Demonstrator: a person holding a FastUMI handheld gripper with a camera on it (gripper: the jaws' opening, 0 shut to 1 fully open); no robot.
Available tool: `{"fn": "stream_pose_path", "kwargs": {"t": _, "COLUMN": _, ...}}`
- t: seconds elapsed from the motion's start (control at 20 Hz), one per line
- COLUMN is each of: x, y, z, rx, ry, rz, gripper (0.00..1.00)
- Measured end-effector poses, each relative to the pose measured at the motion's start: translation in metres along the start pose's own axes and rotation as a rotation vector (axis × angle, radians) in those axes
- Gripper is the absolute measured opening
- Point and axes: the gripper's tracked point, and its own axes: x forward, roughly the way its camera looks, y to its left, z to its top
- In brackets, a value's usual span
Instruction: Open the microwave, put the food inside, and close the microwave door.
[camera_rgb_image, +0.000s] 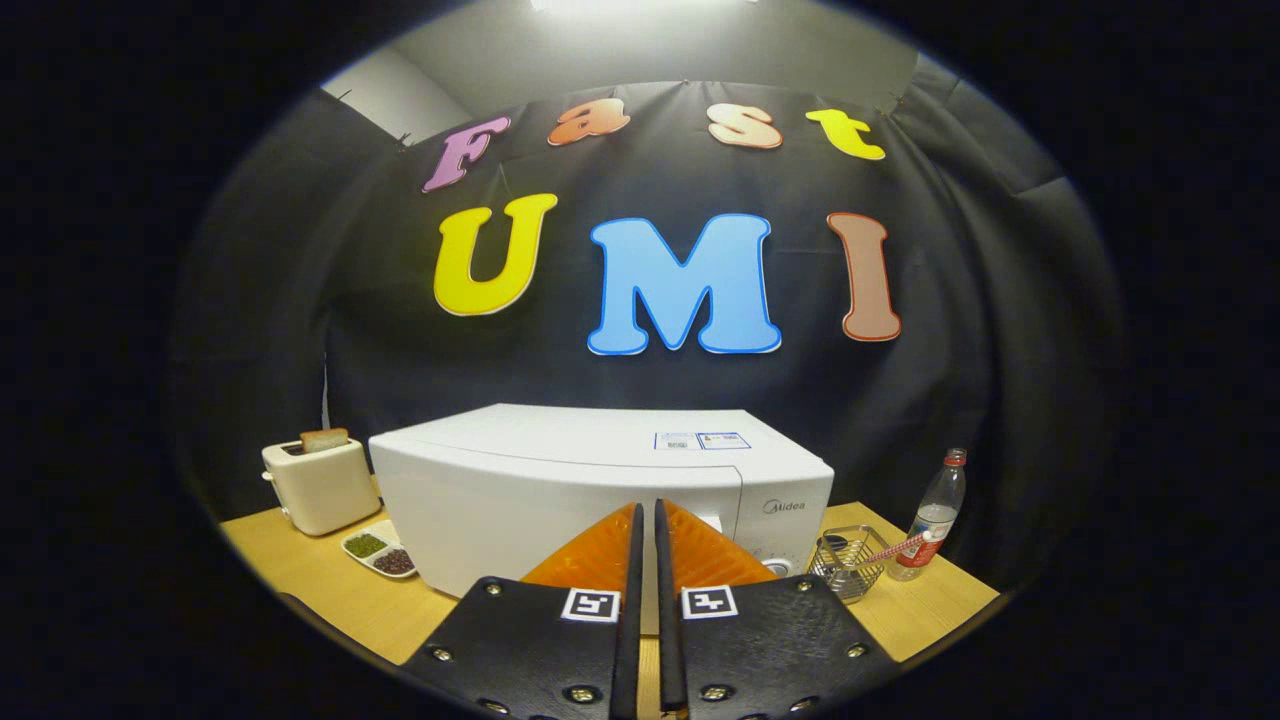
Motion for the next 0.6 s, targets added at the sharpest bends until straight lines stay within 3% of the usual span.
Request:
{"fn": "stream_pose_path", "kwargs": {"t": 0.2, "x": -0.025, "y": 0.004, "z": 0.059, "rx": 0.019, "ry": -0.107, "rz": 0.022, "gripper": 0.08}}
{"fn": "stream_pose_path", "kwargs": {"t": 0.3, "x": -0.031, "y": -0.007, "z": 0.085, "rx": 0.02, "ry": -0.163, "rz": -0.013, "gripper": 0.08}}
{"fn": "stream_pose_path", "kwargs": {"t": 0.45, "x": -0.027, "y": -0.01, "z": 0.091, "rx": 0.066, "ry": -0.138, "rz": 0.007, "gripper": 0.08}}
{"fn": "stream_pose_path", "kwargs": {"t": 0.6, "x": -0.02, "y": -0.028, "z": 0.087, "rx": 0.056, "ry": -0.111, "rz": -0.025, "gripper": 0.08}}
